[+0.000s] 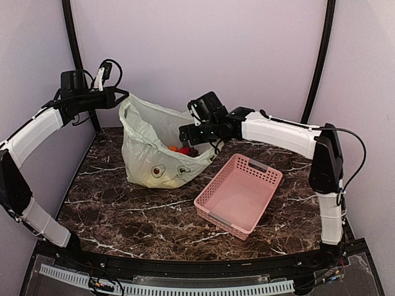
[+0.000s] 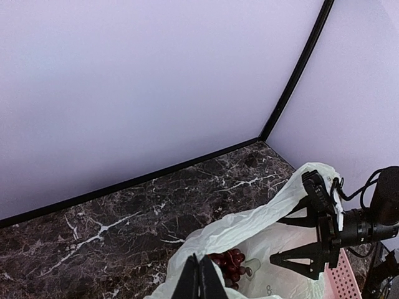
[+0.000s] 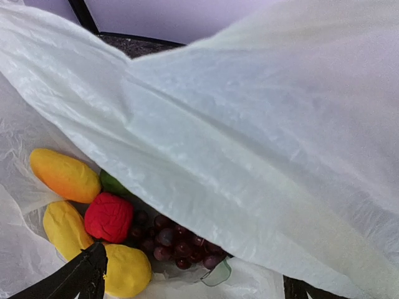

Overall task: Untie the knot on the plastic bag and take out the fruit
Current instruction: Adjust the bag opening for the takeout bag.

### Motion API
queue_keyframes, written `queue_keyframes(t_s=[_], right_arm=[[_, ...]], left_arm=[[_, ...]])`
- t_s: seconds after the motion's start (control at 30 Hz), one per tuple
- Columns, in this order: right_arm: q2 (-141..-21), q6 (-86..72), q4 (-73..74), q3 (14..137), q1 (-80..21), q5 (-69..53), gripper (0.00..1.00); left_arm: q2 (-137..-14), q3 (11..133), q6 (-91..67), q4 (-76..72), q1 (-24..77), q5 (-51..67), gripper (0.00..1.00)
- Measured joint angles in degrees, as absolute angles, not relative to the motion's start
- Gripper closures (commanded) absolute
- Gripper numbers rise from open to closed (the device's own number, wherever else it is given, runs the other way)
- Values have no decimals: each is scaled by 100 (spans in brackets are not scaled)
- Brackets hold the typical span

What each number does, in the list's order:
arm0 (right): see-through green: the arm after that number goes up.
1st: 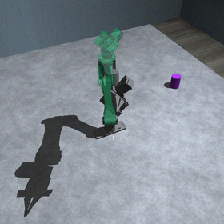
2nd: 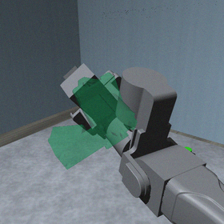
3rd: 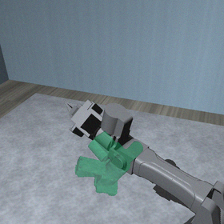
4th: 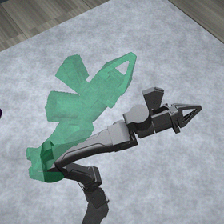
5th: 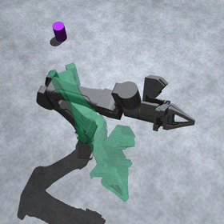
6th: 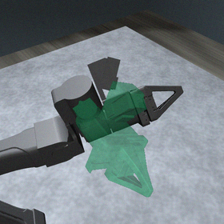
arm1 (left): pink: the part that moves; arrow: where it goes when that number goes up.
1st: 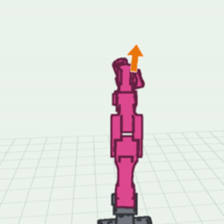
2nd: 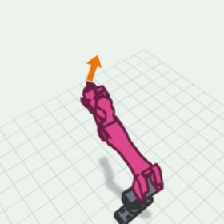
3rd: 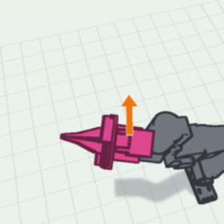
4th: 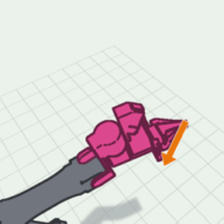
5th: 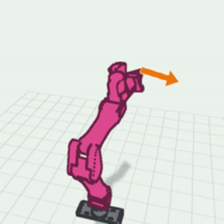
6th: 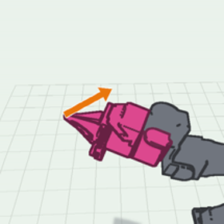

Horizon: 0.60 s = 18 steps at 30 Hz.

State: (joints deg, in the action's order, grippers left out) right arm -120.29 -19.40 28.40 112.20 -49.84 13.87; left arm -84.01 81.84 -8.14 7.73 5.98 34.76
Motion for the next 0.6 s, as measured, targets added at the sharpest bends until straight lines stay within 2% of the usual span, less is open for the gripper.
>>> queue_keyframes(t_s=[0.07,0.13,0.17,0.2,0.23,0.37,0.43,0.6], right_arm=[[-12018,-1962,2764,10993,-4984,1341,6],[-12003,-2016,2661,10737,-4984,1223,8],[-11998,-2045,2624,10634,-4984,1146,9],[-11987,-2078,2571,10510,-4984,1044,10],[-11987,-2132,2515,10403,-4984,934,11],[-11987,-2217,2333,10210,-4991,631,13],[-11987,-2235,2226,10197,-5013,530,13],[-11979,-2239,1990,10200,-5083,375,14]], left_arm=[[-8536,8217,-777,738,631,3520,92],[-8643,8217,-718,762,628,3496,78],[-8670,8215,-652,781,628,3468,67],[-8678,8211,-646,847,628,3406,61],[-8663,8191,-646,910,628,3328,51],[-8479,8075,-563,1175,628,2886,28],[-8254,7953,-565,1363,628,2613,22],[-7400,7461,-779,1651,635,2246,13]])
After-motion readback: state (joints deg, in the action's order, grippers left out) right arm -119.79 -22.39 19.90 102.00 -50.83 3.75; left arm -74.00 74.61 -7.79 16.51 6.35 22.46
